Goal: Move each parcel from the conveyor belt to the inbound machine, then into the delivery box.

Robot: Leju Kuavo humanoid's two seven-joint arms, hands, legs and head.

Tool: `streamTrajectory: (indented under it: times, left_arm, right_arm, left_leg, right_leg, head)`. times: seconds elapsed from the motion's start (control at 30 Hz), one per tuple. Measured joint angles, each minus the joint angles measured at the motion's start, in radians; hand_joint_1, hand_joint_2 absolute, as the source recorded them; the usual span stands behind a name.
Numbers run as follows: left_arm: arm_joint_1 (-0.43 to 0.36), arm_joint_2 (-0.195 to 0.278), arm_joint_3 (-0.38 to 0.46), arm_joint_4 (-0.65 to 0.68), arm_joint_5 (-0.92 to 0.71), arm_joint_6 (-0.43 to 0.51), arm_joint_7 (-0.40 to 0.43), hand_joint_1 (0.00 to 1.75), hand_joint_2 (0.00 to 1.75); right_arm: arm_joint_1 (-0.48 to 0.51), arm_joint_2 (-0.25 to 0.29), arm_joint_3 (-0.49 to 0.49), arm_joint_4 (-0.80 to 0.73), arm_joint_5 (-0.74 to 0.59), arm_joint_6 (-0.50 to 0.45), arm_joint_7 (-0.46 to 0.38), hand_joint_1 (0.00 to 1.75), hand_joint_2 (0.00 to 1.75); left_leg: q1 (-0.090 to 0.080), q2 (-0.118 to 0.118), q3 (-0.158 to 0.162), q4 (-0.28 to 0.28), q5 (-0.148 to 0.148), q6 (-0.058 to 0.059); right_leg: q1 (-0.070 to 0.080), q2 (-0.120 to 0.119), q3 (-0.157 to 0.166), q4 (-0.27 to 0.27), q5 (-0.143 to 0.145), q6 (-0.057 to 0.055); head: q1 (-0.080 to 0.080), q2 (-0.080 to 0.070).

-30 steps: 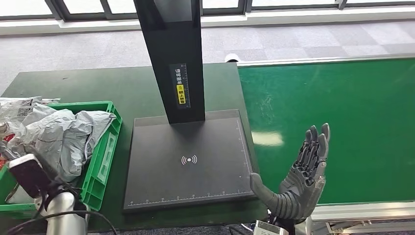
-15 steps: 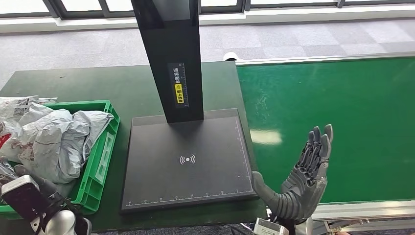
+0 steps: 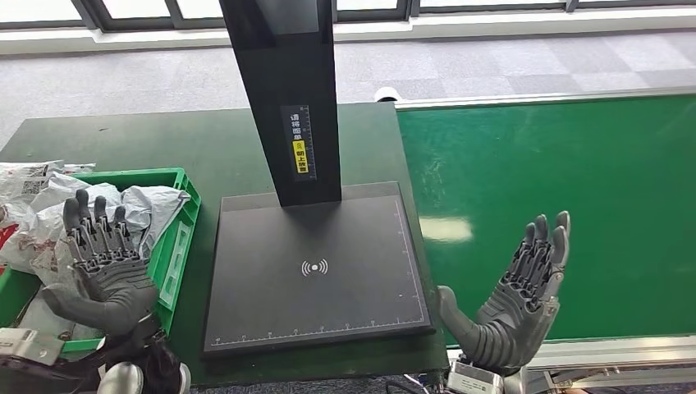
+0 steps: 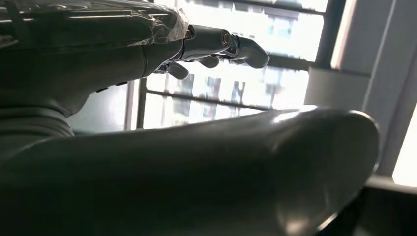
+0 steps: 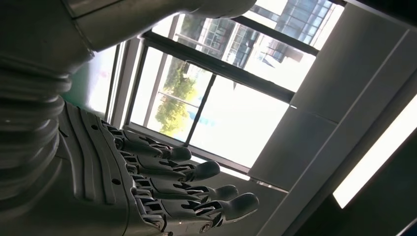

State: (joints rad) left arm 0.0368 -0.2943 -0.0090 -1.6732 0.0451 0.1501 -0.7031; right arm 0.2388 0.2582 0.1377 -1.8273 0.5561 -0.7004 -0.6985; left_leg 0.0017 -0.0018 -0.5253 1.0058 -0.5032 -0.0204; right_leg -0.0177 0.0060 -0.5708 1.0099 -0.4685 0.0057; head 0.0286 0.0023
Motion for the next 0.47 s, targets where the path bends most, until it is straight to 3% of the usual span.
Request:
streamTrajectory:
  times: [0.13, 0.47]
  left_arm:
    - [0.0, 0.007, -0.047, -0.006, -0.017, -0.147, 0.0, 0.0, 0.0]
    - [0.011, 0.037, -0.143, -0.004, -0.083, -0.145, 0.0, 0.0, 0.0]
  right_arm:
    - [0.007, -0.014, 0.002, 0.001, -0.004, 0.0, 0.0, 0.0, 1.75]
    - [0.032, -0.033, 0.007, 0.004, -0.019, 0.0, 0.0, 0.0, 1.75]
  left_leg:
    - [0.0, 0.0, -0.003, 0.0, 0.0, 0.0]
    - [0.0, 0.0, -0.004, 0.0, 0.0, 0.0]
  right_leg:
    - [0.0, 0.0, 0.0, 0.0, 0.0, 0.0]
    - [0.0, 0.0, 0.0, 0.0, 0.0, 0.0]
  head:
    - [0.0, 0.0]
    - [0.0, 0.0]
